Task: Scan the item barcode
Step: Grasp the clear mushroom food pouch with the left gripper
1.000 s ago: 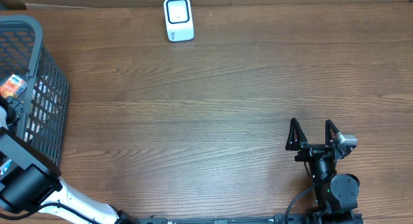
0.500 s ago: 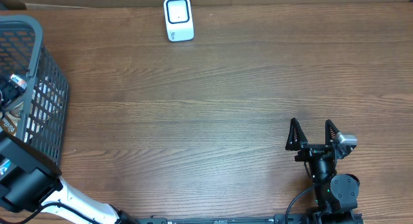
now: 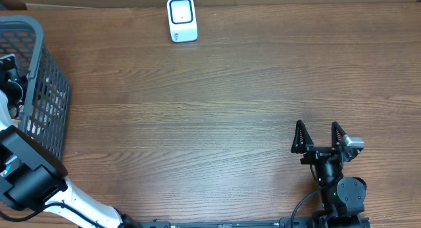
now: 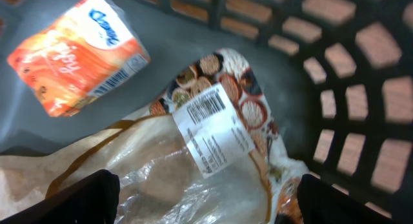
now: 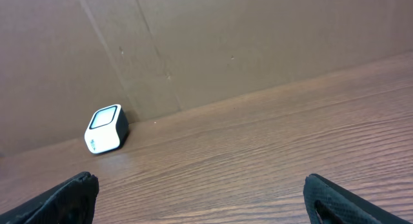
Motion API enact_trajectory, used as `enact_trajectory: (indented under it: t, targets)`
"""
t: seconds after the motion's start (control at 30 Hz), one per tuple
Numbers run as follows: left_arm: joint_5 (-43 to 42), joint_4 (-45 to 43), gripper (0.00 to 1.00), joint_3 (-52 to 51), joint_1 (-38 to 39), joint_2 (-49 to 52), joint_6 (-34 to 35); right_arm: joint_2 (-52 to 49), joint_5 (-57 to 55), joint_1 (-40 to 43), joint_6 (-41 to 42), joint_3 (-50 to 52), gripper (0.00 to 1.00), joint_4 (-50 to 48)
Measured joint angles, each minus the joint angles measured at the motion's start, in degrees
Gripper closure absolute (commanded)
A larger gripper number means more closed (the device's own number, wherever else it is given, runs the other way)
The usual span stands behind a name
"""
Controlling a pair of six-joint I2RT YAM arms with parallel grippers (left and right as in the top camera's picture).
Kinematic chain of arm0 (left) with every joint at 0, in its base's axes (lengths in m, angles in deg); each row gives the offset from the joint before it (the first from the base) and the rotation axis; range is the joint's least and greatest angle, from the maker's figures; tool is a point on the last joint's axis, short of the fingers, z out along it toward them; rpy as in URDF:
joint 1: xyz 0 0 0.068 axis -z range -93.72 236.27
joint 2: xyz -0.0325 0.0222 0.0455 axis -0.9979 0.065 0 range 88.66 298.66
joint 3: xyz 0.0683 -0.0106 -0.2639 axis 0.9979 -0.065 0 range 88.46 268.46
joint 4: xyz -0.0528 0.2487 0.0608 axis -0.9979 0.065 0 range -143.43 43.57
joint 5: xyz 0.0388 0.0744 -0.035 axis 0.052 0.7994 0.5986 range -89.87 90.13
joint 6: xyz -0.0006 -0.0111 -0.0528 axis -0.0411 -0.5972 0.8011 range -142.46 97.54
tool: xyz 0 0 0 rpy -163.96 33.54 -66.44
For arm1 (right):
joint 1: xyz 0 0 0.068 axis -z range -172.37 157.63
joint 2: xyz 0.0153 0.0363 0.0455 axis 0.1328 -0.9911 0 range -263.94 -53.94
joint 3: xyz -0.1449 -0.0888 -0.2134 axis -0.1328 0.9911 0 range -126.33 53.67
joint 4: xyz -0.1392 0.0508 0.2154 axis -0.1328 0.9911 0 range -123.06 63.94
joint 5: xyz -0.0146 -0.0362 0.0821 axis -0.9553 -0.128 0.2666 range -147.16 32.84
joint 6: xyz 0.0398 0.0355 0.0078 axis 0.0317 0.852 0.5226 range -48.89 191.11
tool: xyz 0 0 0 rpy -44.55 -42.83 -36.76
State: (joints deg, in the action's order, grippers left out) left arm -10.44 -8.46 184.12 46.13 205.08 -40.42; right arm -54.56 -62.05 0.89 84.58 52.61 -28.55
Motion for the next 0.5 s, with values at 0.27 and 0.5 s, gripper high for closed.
enact_trajectory:
  t: [0.27, 0.5]
  targets:
    - [0.00, 0.04, 0.12, -0.46, -0.02, 1.01, -8.55, 0.00, 0.00, 0.02, 0.00, 0.00, 0.00, 0.04]
    - [0.72, 0.66, 0.04, -0.48, -0.02, 4.72, -11.19, 0.00, 0.00, 0.02, 0.00, 0.00, 0.00, 0.00]
